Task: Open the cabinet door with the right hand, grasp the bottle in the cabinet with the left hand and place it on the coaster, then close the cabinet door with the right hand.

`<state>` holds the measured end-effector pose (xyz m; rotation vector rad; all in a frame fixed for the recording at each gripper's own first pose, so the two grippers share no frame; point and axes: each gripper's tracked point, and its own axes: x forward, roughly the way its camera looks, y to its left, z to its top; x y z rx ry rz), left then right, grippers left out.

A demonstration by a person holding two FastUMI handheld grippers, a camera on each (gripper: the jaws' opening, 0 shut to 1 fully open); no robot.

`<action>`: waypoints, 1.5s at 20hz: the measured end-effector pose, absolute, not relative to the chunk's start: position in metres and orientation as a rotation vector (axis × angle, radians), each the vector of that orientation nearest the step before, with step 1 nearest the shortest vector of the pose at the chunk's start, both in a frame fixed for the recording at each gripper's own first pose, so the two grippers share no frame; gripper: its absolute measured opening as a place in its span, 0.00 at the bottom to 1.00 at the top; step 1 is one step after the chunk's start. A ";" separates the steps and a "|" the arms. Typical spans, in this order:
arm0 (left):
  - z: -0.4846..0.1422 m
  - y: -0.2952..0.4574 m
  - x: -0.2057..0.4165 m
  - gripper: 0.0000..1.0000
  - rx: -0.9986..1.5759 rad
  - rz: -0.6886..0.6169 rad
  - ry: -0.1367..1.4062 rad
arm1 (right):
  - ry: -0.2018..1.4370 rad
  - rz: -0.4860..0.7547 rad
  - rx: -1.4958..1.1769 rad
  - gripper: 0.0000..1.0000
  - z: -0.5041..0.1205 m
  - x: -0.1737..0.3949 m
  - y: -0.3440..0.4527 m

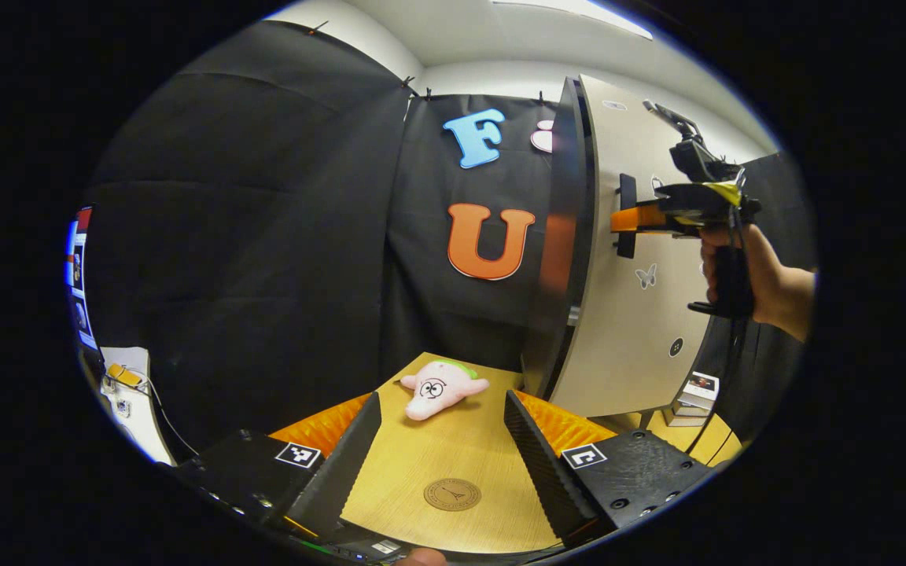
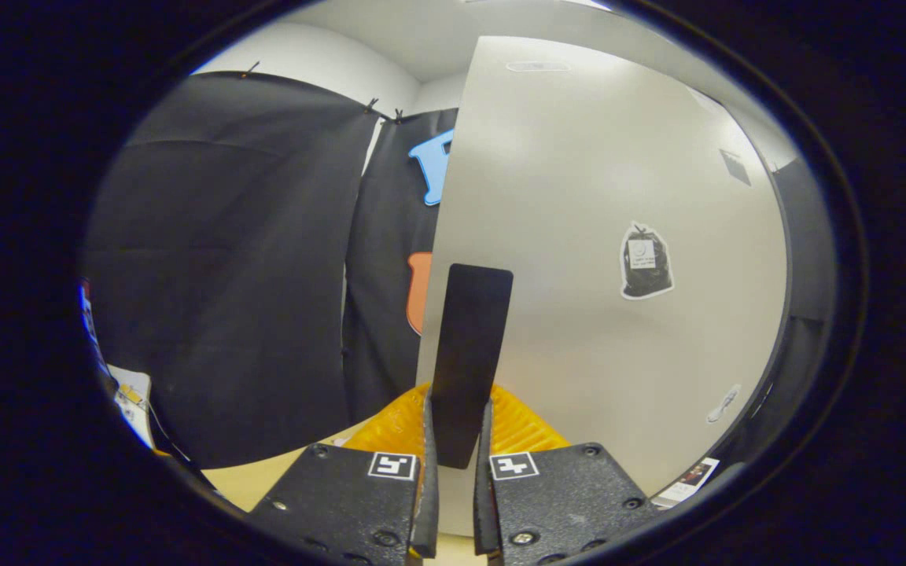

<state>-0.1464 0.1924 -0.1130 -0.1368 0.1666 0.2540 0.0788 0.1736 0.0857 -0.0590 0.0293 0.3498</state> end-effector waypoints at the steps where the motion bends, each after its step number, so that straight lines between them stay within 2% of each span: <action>1: -0.118 0.192 -0.143 0.95 -0.145 0.243 0.181 | 0.040 0.366 -0.046 0.21 0.084 0.064 0.171; 5: -0.120 0.182 -0.117 0.95 -0.151 0.163 0.193 | 0.061 0.434 -0.014 0.21 0.082 0.006 0.141; 8: -0.119 0.149 -0.073 0.95 -0.145 0.036 0.202 | 0.068 0.440 0.004 0.21 0.077 -0.028 0.109; 10: -0.113 0.122 -0.044 0.95 -0.102 -0.036 0.215 | 0.077 0.396 0.000 0.22 0.075 -0.048 0.093; 11: -0.104 0.106 -0.029 1.00 -0.080 -0.073 0.201 | 0.082 0.353 -0.009 0.21 0.073 -0.060 0.084; 12: -0.092 0.088 -0.009 0.96 -0.072 -0.111 0.179 | 0.085 0.308 -0.016 0.21 0.072 -0.069 0.075; 15: -0.064 0.031 0.049 0.95 -0.104 -0.175 0.153 | 0.094 0.221 0.010 0.20 0.070 -0.087 0.052; 18: -0.033 -0.009 0.106 0.95 -0.024 -0.144 0.094 | 0.119 0.164 0.021 0.20 0.066 -0.101 0.026; 22: -0.001 -0.025 0.172 0.95 0.062 -0.050 0.002 | 0.200 0.127 0.004 0.19 0.045 -0.116 0.008; 26: 0.035 -0.039 0.228 0.94 0.007 -0.044 -0.083 | 0.206 0.107 -0.025 0.19 0.043 -0.119 -0.011; 30: 0.050 -0.043 0.280 0.94 0.058 -0.022 -0.072 | 0.223 0.086 -0.029 0.19 0.043 -0.126 -0.026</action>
